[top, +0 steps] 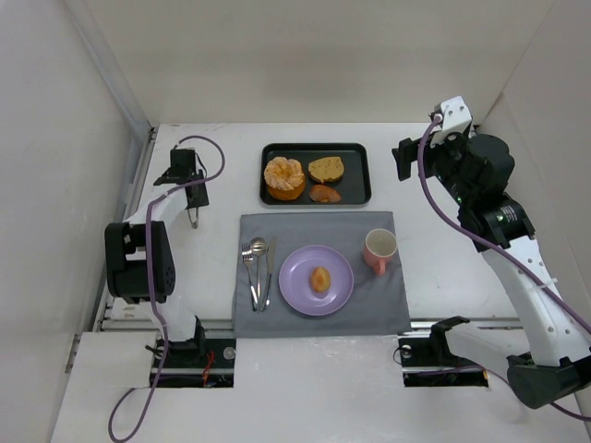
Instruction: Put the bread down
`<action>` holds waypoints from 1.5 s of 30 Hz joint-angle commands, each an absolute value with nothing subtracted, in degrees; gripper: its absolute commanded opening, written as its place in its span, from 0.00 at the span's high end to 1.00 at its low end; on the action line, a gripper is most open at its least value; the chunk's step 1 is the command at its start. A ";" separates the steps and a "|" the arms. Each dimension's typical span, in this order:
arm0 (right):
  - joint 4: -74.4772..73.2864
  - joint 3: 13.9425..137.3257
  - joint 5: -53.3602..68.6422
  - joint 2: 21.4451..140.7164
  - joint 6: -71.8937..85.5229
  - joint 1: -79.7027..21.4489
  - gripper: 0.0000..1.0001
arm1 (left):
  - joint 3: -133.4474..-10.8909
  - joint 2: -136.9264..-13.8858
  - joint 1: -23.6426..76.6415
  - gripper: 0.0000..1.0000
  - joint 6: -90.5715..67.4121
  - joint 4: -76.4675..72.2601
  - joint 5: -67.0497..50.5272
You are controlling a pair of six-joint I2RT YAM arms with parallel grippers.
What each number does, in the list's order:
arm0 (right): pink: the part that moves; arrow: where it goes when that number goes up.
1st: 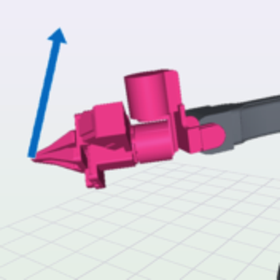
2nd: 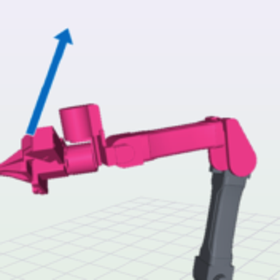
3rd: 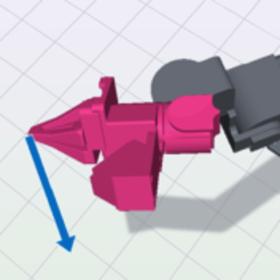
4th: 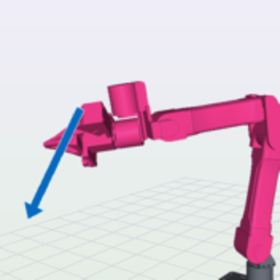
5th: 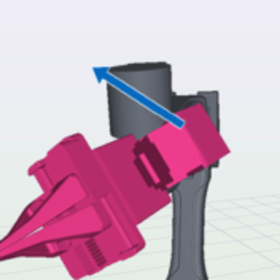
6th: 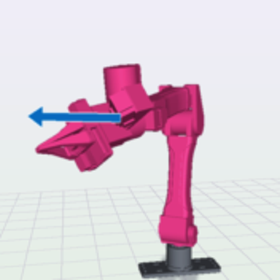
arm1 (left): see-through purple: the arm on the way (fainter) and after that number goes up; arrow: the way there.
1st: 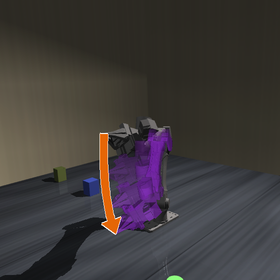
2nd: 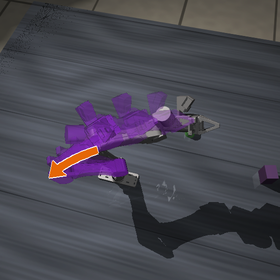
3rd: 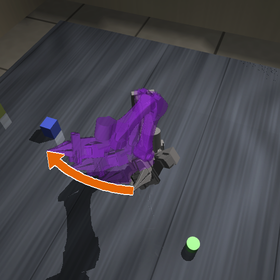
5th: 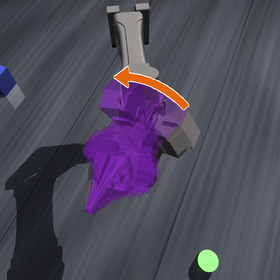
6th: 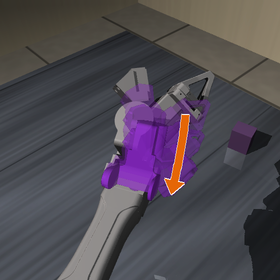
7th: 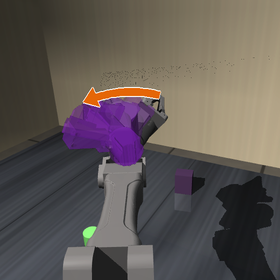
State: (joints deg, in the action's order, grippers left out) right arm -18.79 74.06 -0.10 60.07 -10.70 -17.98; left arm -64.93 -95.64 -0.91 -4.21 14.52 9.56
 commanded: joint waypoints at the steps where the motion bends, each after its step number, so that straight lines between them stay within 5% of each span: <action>1: -15.21 73.92 0.53 58.89 -10.20 -17.93 0.00 | -65.30 -95.97 -1.67 0.59 -3.08 12.22 8.79; 10: -15.21 73.92 0.53 58.89 -10.20 -17.93 0.00 | -65.30 -101.16 -2.81 0.41 -2.55 13.88 9.84; 23: -15.21 73.92 0.00 58.89 -10.20 -17.93 0.00 | -65.92 -104.24 -2.81 0.34 -2.02 14.94 9.32; 31: -15.21 73.92 0.53 59.41 -10.20 -17.93 0.00 | -66.45 -93.18 -2.20 0.00 -5.36 16.00 7.74; 45: -17.23 75.85 2.10 63.37 -7.91 -17.93 0.00 | -53.79 -62.50 12.12 0.00 -8.00 8.44 -1.14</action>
State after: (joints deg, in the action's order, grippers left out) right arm -19.07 74.15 0.49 64.34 -9.08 -17.98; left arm -56.53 -64.79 10.13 -7.44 10.20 1.43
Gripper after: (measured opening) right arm 0.999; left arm 0.997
